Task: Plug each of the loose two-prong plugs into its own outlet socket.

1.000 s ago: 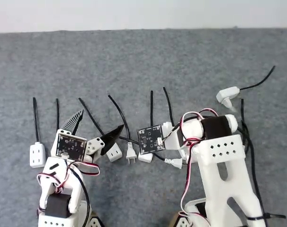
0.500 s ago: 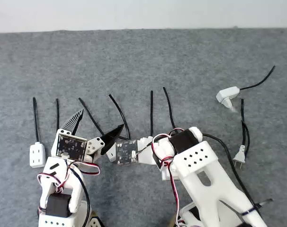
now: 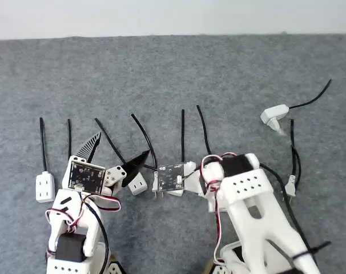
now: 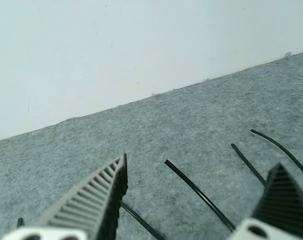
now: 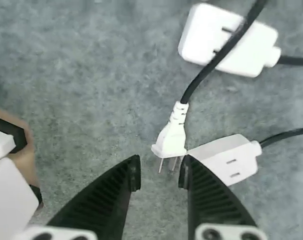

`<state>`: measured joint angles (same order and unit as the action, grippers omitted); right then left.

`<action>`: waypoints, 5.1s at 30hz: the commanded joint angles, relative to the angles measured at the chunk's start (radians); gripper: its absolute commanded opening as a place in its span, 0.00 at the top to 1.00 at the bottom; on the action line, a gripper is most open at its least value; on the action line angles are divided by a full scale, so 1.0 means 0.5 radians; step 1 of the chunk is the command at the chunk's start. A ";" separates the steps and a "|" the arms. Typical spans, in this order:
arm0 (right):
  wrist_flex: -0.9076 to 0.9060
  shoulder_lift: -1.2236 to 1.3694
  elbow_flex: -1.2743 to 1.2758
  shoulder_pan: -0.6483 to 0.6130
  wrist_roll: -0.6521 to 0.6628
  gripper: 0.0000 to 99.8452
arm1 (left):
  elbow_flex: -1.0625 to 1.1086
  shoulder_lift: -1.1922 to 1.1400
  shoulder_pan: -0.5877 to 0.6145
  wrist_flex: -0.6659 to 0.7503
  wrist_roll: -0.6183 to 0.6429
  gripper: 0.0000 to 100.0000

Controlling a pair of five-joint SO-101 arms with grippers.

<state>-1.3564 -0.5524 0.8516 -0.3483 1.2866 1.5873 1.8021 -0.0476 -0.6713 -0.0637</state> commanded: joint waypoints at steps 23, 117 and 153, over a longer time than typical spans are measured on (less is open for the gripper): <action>0.164 0.793 -0.356 0.072 0.169 0.86 | 0.014 0.040 -0.092 0.061 -0.098 0.59; -0.038 1.373 -0.393 -0.048 -0.245 0.98 | 0.011 0.040 -0.092 0.061 -0.098 0.59; -0.069 1.524 -0.479 -0.048 -0.310 0.99 | 0.011 0.040 -0.089 0.061 -0.098 0.59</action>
<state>-1.3825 0.1826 0.5953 -0.3575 1.1362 1.6072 1.8021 -0.0890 -0.6713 -0.1020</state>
